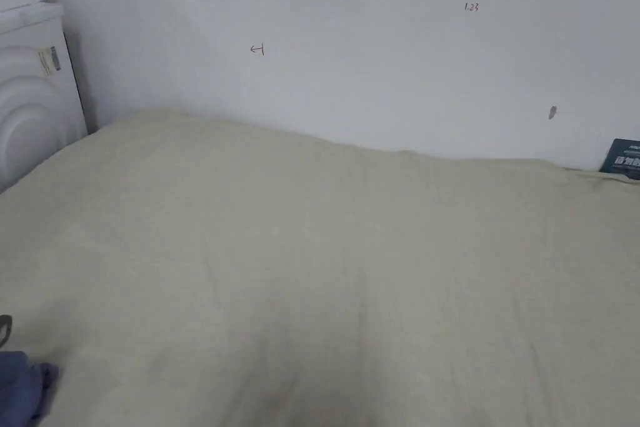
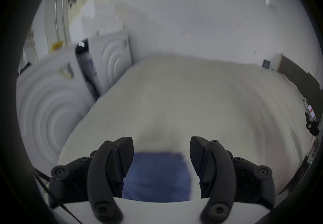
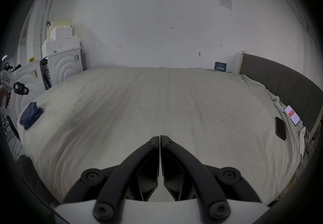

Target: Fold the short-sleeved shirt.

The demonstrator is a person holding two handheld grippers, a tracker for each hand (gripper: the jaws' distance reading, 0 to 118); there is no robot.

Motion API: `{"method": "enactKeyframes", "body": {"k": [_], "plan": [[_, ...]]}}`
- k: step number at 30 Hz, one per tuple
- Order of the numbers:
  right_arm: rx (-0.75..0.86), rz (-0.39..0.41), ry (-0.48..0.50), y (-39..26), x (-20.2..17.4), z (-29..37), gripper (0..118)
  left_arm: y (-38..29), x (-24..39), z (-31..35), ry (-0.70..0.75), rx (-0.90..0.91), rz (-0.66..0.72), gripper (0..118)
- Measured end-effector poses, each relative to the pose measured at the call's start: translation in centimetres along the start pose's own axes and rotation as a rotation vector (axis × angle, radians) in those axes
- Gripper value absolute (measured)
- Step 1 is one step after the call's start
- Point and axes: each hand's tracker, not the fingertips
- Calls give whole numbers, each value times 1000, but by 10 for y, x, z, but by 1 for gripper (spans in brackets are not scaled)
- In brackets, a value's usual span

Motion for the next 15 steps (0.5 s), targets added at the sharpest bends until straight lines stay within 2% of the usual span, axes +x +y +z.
{"method": "enactKeyframes", "body": {"k": [5,9,15], "plan": [[51,-25,-20,18,10,-3,2,-2,105,27,-41,202,-41,72],[95,-26,-34,36,15,-4,2,-5,173,38,-85,274,22,65],[147,-34,-43,56,15,-7,2,-17,235,35,-91,350,3,11]]}}
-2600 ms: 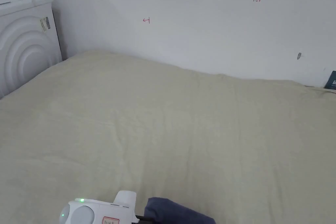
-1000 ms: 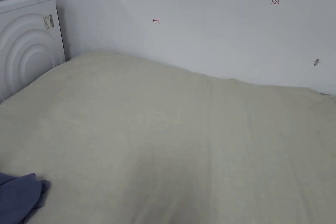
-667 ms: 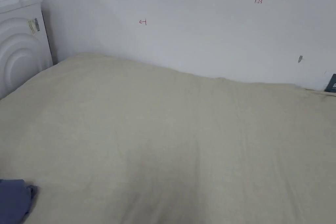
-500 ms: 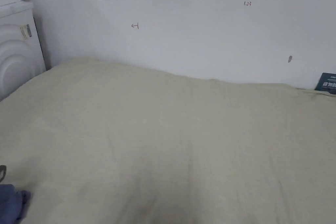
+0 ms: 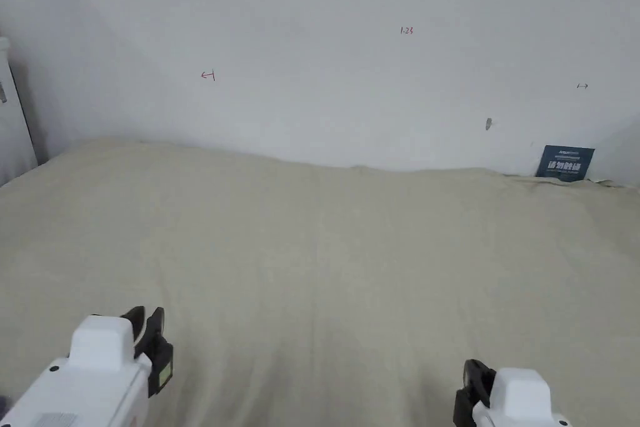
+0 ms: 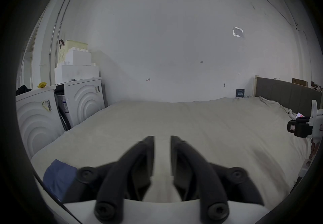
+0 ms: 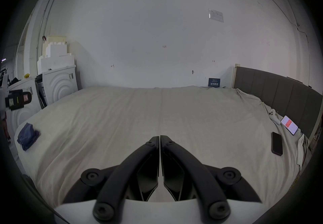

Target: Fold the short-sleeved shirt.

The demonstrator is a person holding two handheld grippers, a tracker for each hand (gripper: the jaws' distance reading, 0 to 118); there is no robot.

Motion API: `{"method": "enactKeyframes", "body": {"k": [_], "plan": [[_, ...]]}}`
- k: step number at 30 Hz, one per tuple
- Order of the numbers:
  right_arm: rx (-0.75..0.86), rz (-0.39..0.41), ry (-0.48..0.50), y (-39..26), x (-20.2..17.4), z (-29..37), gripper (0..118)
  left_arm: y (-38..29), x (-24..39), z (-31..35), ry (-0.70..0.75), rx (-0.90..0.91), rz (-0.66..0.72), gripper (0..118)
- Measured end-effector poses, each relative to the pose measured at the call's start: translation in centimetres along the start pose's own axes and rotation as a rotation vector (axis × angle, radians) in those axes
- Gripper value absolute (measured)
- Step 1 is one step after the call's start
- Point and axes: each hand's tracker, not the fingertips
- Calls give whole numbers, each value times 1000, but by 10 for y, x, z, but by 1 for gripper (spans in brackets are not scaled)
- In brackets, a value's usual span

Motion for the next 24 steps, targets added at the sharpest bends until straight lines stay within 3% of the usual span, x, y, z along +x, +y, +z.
{"method": "enactKeyframes", "body": {"k": [2,24], "plan": [[18,5,0,2,-2,-2,2,-3,11,0,0,16,6,0],[74,-6,-12,6,-2,4,2,-2,41,1,28,84,35,0]]}}
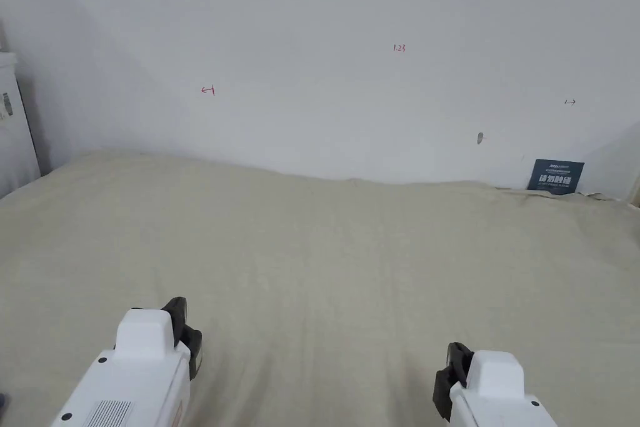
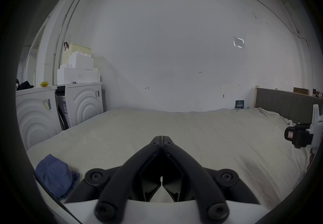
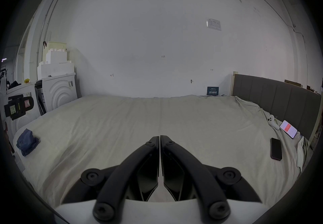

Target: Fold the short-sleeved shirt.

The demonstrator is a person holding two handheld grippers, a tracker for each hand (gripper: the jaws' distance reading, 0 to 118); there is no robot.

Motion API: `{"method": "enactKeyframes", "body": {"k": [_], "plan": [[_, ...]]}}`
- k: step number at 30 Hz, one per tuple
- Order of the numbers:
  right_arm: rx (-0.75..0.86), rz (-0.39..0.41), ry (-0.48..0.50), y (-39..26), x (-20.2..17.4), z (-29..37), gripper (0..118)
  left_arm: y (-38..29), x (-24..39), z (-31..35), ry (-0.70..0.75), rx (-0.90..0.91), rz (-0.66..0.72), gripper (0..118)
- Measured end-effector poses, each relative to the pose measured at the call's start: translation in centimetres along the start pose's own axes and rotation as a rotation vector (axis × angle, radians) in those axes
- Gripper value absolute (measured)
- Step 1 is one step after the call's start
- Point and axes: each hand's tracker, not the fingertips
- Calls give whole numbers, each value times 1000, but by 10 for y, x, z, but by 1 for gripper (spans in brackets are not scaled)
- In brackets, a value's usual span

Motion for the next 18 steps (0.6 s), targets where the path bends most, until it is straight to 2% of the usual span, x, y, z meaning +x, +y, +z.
{"method": "enactKeyframes", "body": {"k": [18], "plan": [[4,-4,8,3,-3,-3,2,4,1,1,-17,-10,-1,0]]}}
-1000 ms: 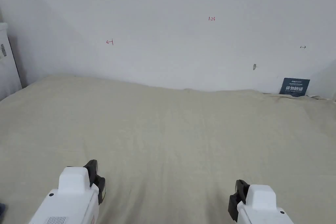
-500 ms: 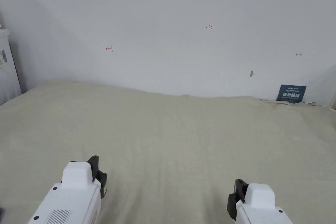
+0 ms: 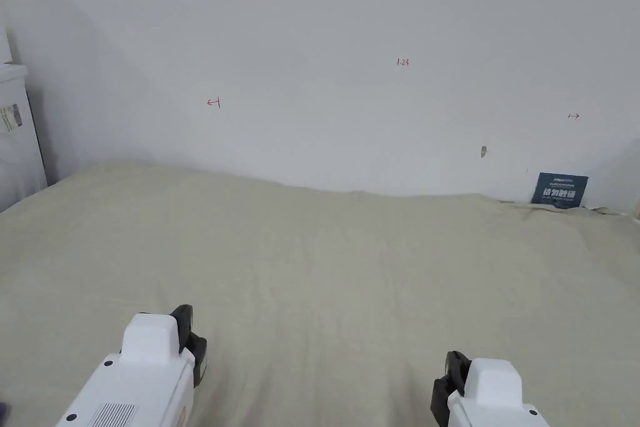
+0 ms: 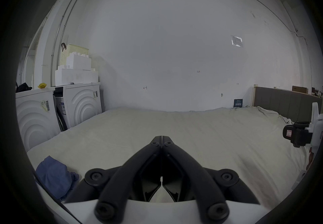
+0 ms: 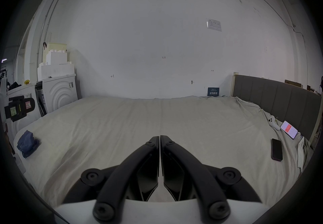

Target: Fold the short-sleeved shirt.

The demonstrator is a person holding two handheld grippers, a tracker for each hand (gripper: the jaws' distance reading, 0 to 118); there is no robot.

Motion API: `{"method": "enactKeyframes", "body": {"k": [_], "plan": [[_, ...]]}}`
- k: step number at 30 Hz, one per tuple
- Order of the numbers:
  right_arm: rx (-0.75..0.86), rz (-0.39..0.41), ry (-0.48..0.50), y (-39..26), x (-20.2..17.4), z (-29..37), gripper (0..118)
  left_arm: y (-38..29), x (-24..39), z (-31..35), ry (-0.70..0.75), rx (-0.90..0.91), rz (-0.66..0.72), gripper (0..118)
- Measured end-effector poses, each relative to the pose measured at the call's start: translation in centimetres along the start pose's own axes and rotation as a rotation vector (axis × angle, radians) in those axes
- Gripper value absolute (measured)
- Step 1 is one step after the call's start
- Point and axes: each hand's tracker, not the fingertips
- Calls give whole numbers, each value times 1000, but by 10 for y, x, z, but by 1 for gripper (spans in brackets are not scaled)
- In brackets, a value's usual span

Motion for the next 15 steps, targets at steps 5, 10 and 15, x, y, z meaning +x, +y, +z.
{"method": "enactKeyframes", "body": {"k": [5,10,15], "plan": [[-9,-6,6,-1,-1,-2,2,-2,-1,-1,-2,-10,0,0],[-14,-9,8,-2,-2,-3,2,-3,-2,-3,-3,-14,8,0],[-24,-16,-9,-1,-1,-6,77,0,-2,-7,-15,-28,21,20]]}}
